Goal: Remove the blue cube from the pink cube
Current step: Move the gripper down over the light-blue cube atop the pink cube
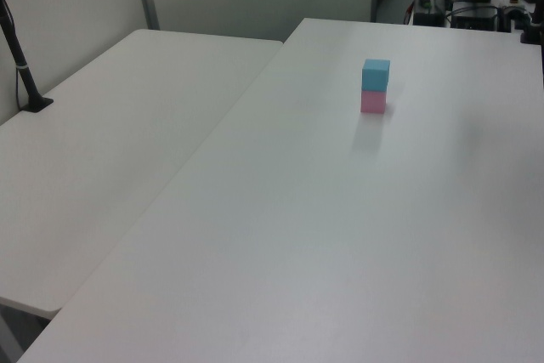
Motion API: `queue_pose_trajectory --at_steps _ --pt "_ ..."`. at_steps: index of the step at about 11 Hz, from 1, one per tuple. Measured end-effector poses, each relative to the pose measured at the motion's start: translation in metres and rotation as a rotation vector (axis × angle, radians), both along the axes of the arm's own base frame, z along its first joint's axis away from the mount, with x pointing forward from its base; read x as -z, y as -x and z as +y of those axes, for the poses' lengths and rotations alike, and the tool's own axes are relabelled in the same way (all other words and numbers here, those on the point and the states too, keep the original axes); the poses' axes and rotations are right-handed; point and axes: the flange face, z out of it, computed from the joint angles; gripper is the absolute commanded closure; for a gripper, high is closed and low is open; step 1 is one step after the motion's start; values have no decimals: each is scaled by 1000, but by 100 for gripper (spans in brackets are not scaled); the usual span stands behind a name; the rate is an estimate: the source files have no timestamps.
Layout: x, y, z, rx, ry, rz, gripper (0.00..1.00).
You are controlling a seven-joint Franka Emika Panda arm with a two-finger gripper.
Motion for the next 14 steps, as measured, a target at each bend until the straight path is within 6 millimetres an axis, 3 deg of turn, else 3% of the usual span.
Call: queue_pose_trajectory --at_steps 3,8,14 --pt "30 -19 -13 4 2 -1 0" --pt "126 -64 -30 169 -120 -82 0" --pt "201 -104 3 253 -127 -119 0"
